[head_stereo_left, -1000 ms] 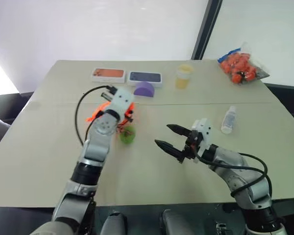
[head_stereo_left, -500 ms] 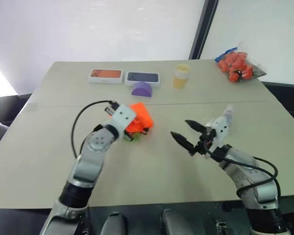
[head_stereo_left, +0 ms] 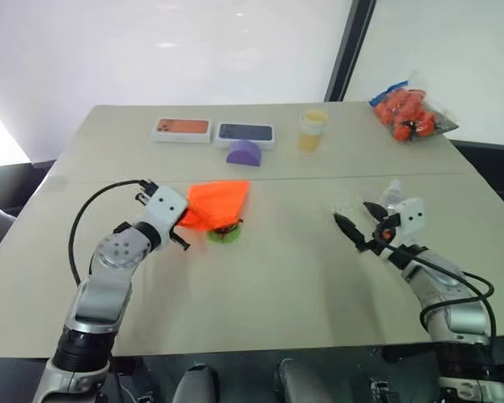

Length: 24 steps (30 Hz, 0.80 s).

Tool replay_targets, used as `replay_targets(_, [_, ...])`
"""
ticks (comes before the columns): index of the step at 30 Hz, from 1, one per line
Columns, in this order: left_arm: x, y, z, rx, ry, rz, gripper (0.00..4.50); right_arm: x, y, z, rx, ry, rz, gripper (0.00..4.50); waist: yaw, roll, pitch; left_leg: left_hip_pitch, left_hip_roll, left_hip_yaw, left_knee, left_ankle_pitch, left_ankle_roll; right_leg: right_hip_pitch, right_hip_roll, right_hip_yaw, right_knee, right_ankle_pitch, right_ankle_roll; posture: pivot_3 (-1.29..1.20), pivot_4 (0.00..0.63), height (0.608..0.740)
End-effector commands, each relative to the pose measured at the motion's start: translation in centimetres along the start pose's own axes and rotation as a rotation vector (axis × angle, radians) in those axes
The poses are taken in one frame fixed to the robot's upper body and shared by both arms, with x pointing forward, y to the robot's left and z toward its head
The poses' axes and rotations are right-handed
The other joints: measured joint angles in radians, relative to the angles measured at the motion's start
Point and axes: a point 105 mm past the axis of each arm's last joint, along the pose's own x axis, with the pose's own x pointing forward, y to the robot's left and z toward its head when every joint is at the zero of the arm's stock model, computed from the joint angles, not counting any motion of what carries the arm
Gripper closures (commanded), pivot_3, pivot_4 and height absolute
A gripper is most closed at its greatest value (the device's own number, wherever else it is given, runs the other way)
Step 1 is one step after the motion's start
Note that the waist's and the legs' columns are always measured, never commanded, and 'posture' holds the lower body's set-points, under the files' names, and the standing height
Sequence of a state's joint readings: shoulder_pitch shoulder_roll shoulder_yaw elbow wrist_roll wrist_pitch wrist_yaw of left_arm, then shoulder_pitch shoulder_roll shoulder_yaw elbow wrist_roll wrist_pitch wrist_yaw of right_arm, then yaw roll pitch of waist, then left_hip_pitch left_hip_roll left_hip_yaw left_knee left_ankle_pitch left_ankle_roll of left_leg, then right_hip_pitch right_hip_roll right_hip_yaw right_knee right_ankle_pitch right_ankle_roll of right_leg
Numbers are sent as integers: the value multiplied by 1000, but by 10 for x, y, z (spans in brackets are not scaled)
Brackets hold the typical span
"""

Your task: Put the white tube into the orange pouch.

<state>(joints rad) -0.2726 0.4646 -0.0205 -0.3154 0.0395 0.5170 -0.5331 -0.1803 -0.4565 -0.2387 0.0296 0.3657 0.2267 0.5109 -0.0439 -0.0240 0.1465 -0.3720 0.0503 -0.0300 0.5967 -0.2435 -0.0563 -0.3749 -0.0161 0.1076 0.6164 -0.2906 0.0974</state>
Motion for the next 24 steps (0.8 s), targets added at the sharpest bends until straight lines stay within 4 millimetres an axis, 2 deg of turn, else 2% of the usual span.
replay_targets(1, [1,-12,12,15,-57,-78,4469,0,-29,14,-68,-46,-200,0,0,0,0,0,0,0,0,0,0,0,0,0,0,0,0,0,150,723])
replay_targets(3, [3,-20,12,10,-61,-120,4469,-1,-41,9,-74,-14,-323,0,0,0,0,0,0,0,0,0,0,0,0,0,0,0,-1,0,150,723])
replay_targets(7, [7,-27,14,-2,-74,-157,4469,-2,-49,-1,-66,52,-454,0,0,2,0,0,0,0,0,0,0,0,0,0,1,0,-1,0,150,723])
replay_targets(15, [11,-30,12,-20,-63,-190,4469,12,-47,-9,22,117,-528,0,-2,2,0,0,0,0,0,0,0,-1,0,1,1,0,-1,0,150,723])
replay_targets(24, [11,-26,13,-69,-71,-174,4469,16,-60,-26,107,160,-643,0,-1,2,0,-1,0,0,0,0,0,-1,0,0,0,0,0,0,150,723])
